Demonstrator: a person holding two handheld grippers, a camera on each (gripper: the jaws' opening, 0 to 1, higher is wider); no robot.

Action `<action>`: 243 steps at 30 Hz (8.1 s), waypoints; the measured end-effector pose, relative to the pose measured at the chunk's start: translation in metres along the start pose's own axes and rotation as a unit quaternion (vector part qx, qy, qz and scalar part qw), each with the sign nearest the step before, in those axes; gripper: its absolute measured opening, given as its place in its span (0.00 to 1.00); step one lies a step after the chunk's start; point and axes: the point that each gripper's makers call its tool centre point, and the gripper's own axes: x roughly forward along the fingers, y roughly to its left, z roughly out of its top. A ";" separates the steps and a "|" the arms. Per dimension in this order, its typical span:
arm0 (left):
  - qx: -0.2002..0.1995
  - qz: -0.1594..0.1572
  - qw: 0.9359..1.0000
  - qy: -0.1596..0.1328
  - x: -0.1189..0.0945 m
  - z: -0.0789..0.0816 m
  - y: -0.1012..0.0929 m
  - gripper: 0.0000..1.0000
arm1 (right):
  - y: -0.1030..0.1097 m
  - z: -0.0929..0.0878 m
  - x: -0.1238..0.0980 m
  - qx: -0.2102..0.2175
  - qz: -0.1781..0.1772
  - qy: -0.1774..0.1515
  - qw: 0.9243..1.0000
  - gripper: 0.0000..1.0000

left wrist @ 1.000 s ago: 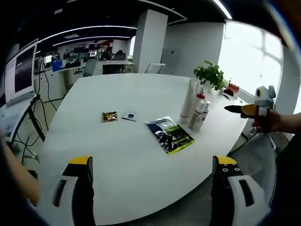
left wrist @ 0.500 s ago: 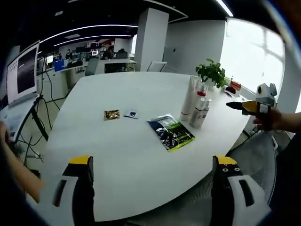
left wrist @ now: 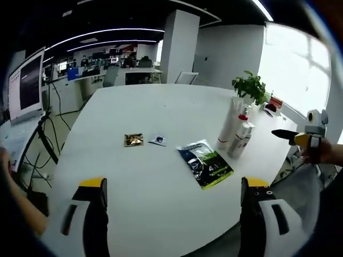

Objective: Arrange the skincare products in the storage area until every visible bottle or jar stands upright without overlapping.

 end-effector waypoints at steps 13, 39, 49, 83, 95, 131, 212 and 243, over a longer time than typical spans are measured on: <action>0.020 -0.019 1.000 0.012 0.062 0.028 0.000 0.93 | -0.005 -0.006 0.001 0.006 -0.009 0.015 1.000 1.00; 0.080 -0.042 0.994 0.066 0.167 0.034 0.025 0.79 | -0.028 -0.018 -0.005 0.020 -0.052 0.028 0.998 1.00; 0.121 -0.065 0.986 0.090 0.205 0.023 0.023 0.70 | -0.032 -0.018 -0.004 0.027 -0.066 0.030 0.997 1.00; 0.145 -0.074 0.977 0.137 0.263 0.027 0.041 0.57 | -0.039 -0.033 0.000 0.043 -0.075 0.070 0.994 1.00; 0.160 -0.089 0.975 0.122 0.260 0.025 0.035 0.37 | -0.038 -0.032 0.001 0.041 -0.075 0.070 0.994 1.00; 0.210 -0.175 0.962 0.006 0.099 0.042 -0.030 0.37 | 0.061 -0.002 0.064 -0.001 0.112 0.068 0.991 0.83; -0.144 -0.241 0.950 -0.140 -0.050 0.034 -0.074 0.25 | 0.165 0.031 0.103 0.241 0.298 0.079 0.920 0.01; -0.201 -0.150 0.968 -0.024 -0.019 -0.002 -0.039 0.00 | 0.145 -0.037 0.142 -0.095 0.199 0.105 0.970 0.01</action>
